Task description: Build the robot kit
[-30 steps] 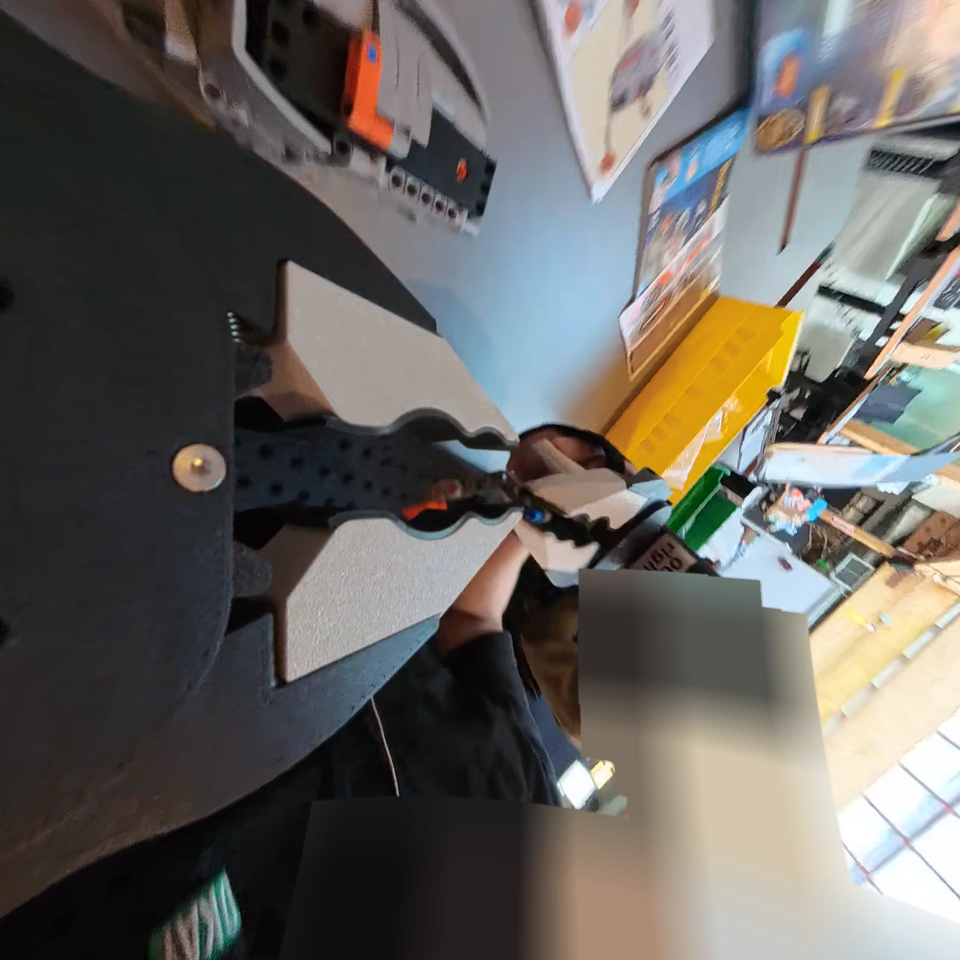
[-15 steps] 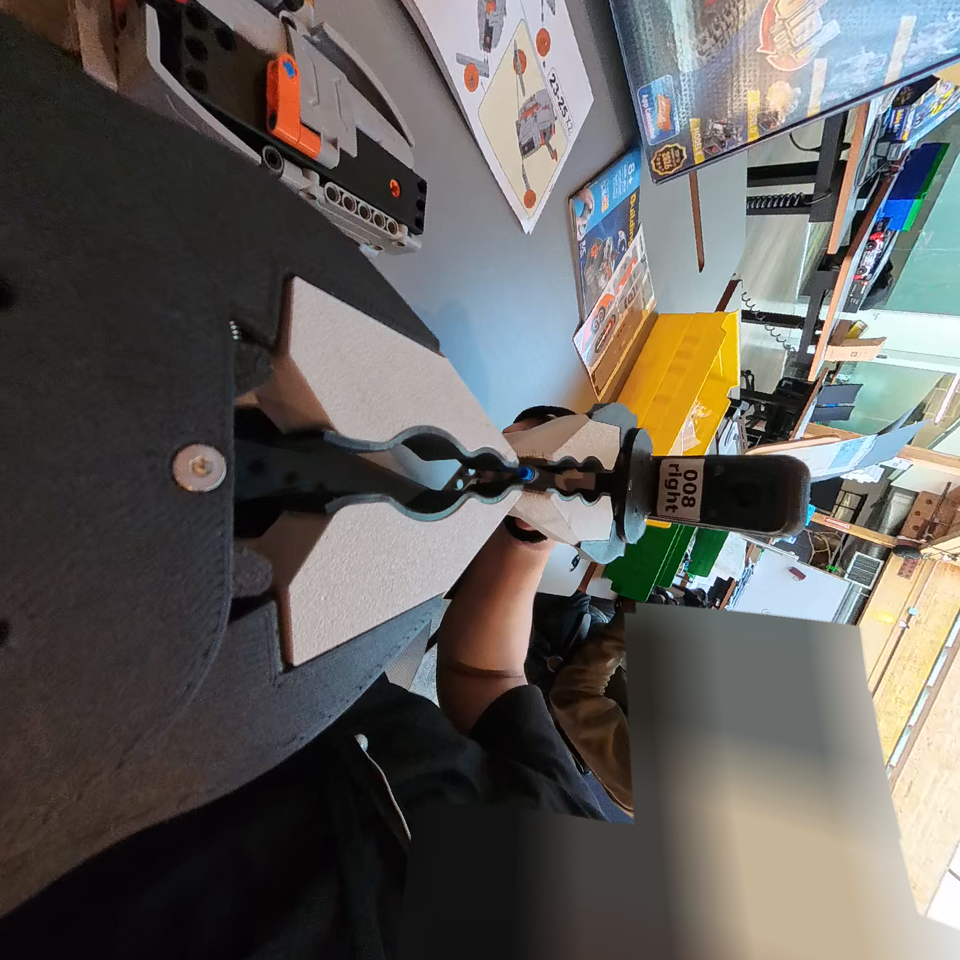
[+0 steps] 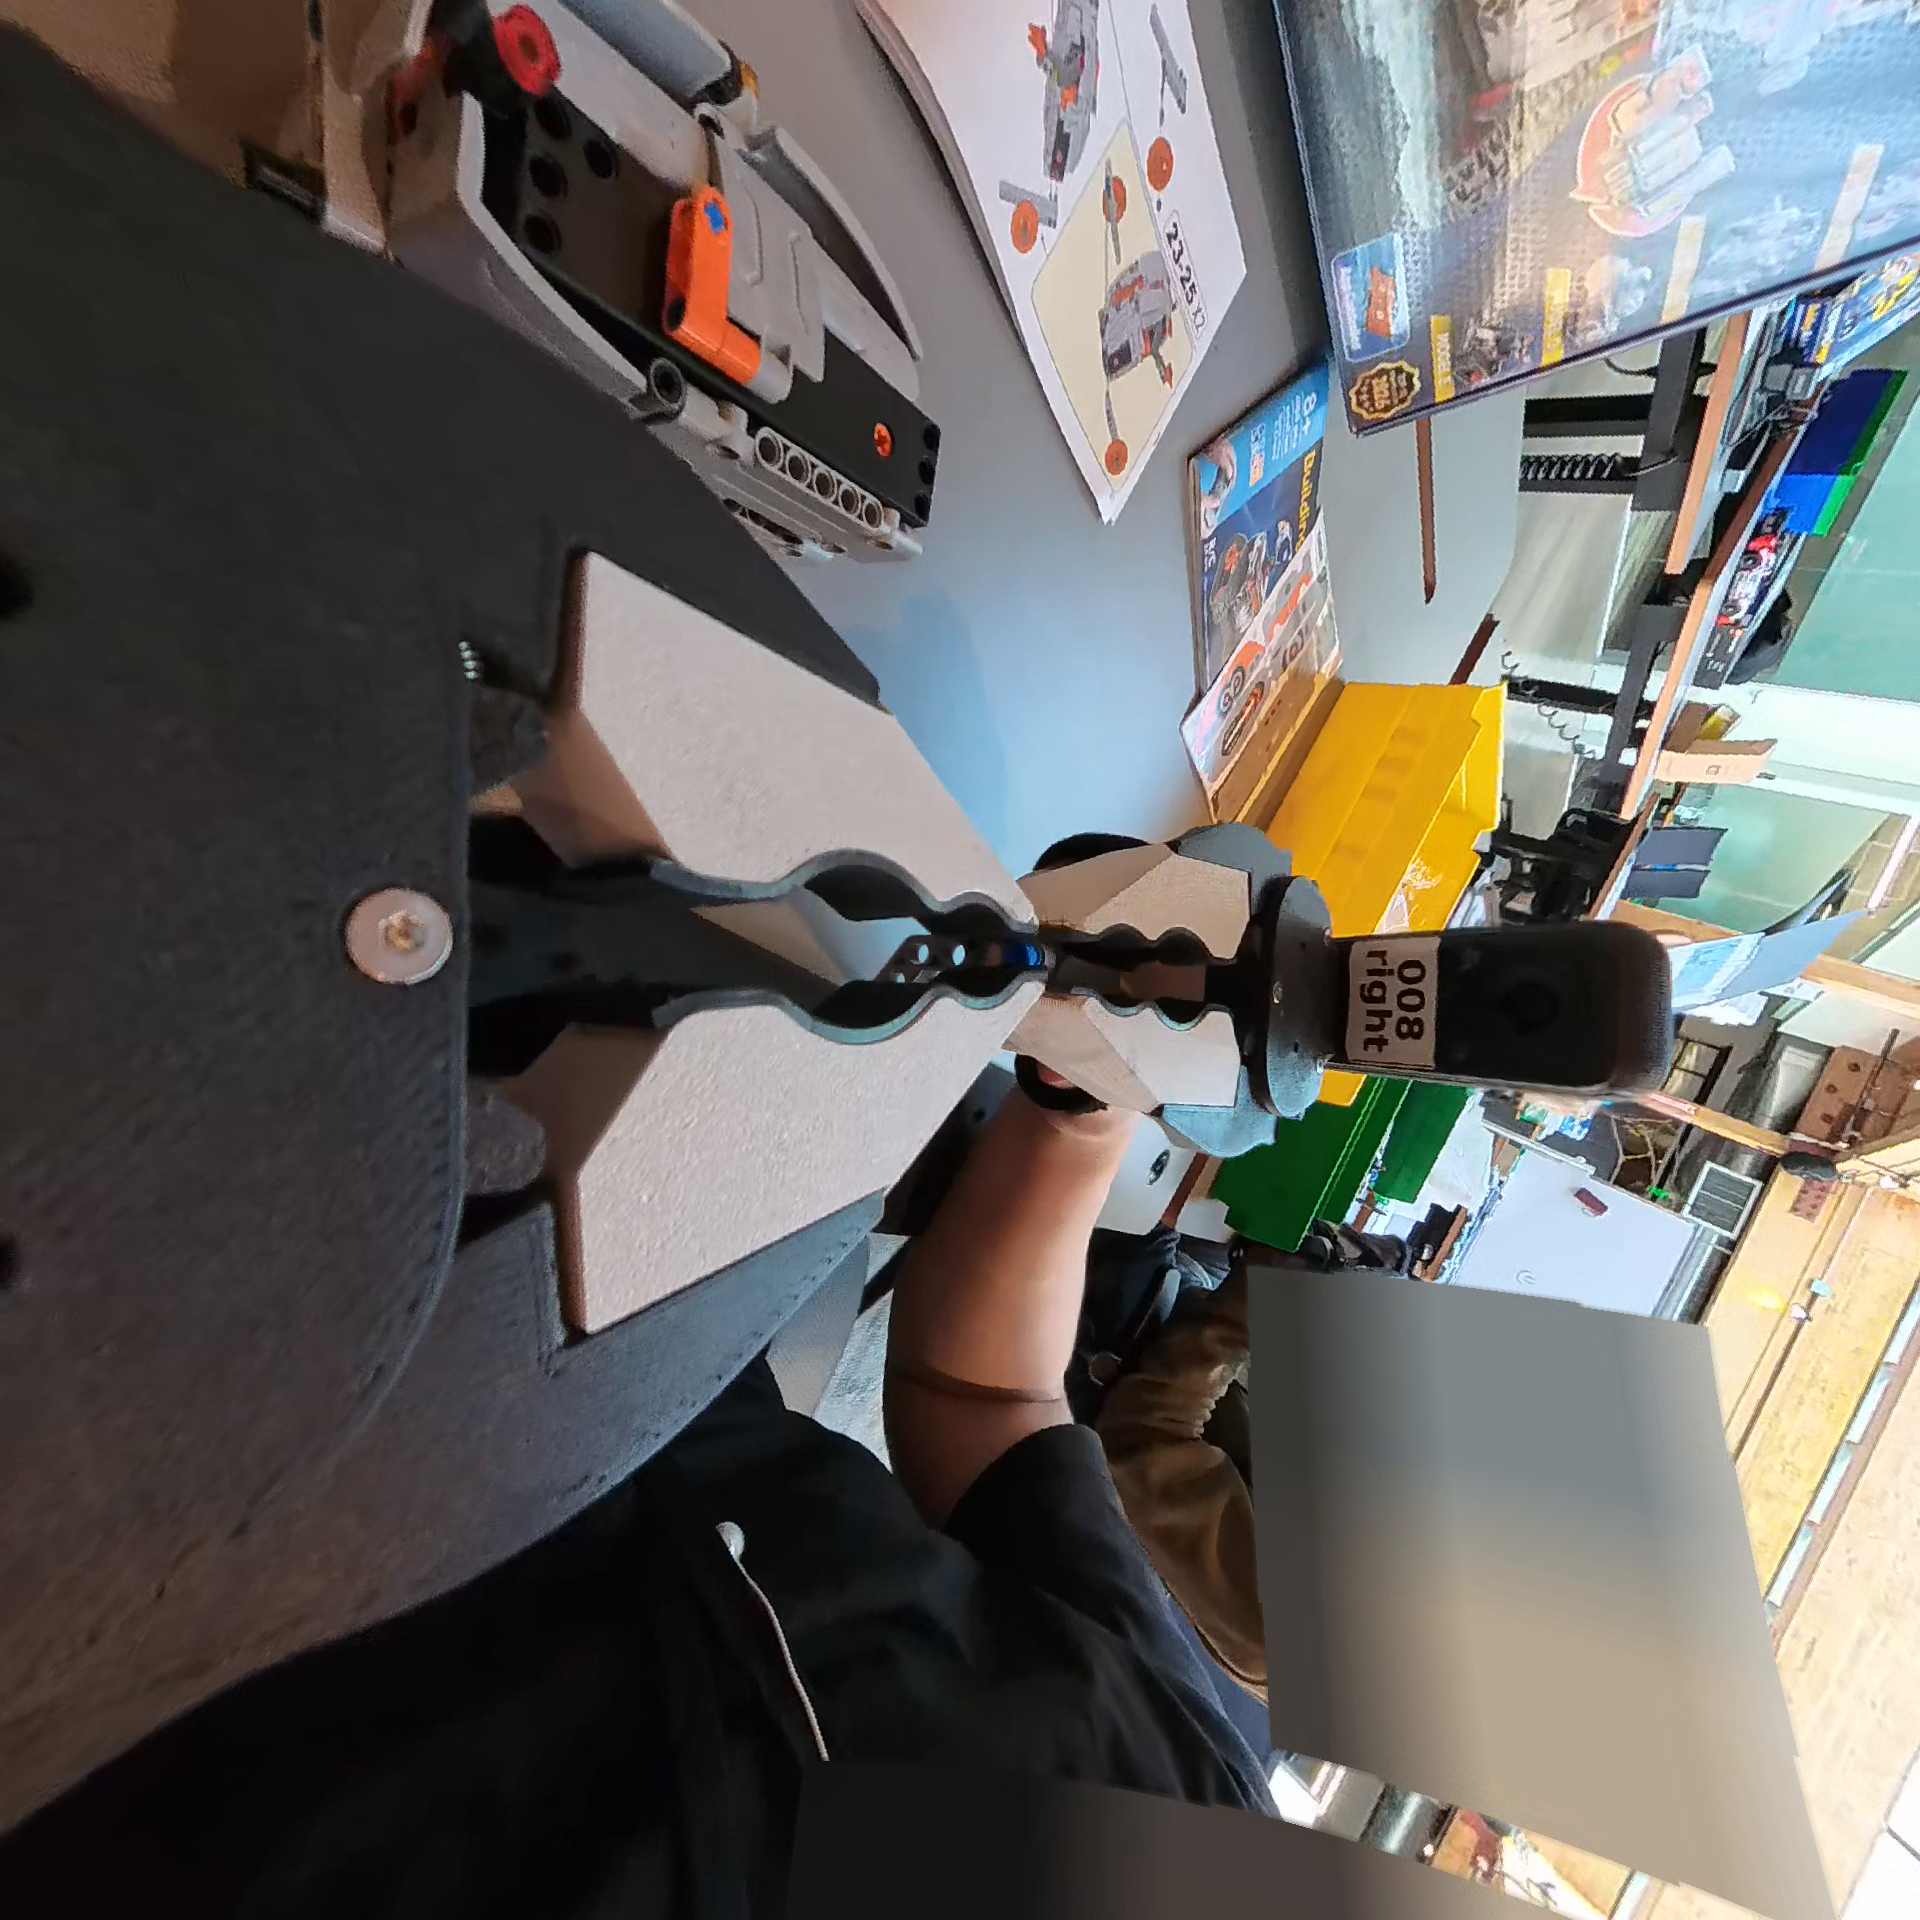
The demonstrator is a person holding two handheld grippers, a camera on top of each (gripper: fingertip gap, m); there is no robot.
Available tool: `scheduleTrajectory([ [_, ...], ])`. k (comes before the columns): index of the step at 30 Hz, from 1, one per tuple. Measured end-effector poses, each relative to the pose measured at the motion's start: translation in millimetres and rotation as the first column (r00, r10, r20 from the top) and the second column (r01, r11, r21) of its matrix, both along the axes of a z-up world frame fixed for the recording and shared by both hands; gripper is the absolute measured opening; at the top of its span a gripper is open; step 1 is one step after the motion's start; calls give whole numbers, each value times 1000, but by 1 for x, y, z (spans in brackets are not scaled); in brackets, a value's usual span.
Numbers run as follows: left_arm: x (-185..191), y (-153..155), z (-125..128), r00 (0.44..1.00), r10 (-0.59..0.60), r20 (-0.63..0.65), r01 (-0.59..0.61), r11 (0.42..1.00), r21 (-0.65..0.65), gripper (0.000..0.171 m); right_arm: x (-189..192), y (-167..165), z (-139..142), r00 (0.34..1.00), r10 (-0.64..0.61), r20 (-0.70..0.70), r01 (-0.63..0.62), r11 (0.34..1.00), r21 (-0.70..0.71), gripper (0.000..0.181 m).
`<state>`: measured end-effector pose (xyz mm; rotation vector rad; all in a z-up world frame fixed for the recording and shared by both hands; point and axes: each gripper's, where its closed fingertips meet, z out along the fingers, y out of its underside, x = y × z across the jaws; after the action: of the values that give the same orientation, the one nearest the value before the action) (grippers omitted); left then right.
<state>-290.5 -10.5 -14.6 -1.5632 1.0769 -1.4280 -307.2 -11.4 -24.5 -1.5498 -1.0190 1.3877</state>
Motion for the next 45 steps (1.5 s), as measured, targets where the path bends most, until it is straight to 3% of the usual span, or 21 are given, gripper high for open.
scheduleTrajectory([
  [4,-11,9,12,994,61,94,-57,997,-44,1,-7,9,16,992,-6,-129,-3,998,-70,9],
  [6,-19,13,19,983,94,160,-84,994,-68,1,-6,18,24,980,-47,-195,26,994,-111,23],
  [10,-30,19,23,962,144,231,-124,987,-99,1,-6,23,29,976,-86,-201,81,996,-34,27],
  [13,-30,18,21,960,146,240,-125,987,-101,1,-14,22,29,982,-85,-169,86,996,-4,23],
  [16,-31,17,22,960,143,243,-122,988,-99,1,-19,19,32,979,-62,-194,63,998,-5,7],
  [41,-35,19,23,959,148,241,-142,989,-43,2,-23,21,33,970,-34,-239,5,993,-120,6],
  [42,-36,19,23,962,152,225,-153,988,-14,3,-23,21,32,974,-38,-225,14,995,-104,6],
  [44,-52,31,20,956,229,182,-241,969,51,54,-17,21,34,975,-47,-218,31,996,-78,6],
  [45,-67,44,13,944,298,139,-313,944,102,66,-13,22,33,976,-52,-211,37,997,-74,6],
])
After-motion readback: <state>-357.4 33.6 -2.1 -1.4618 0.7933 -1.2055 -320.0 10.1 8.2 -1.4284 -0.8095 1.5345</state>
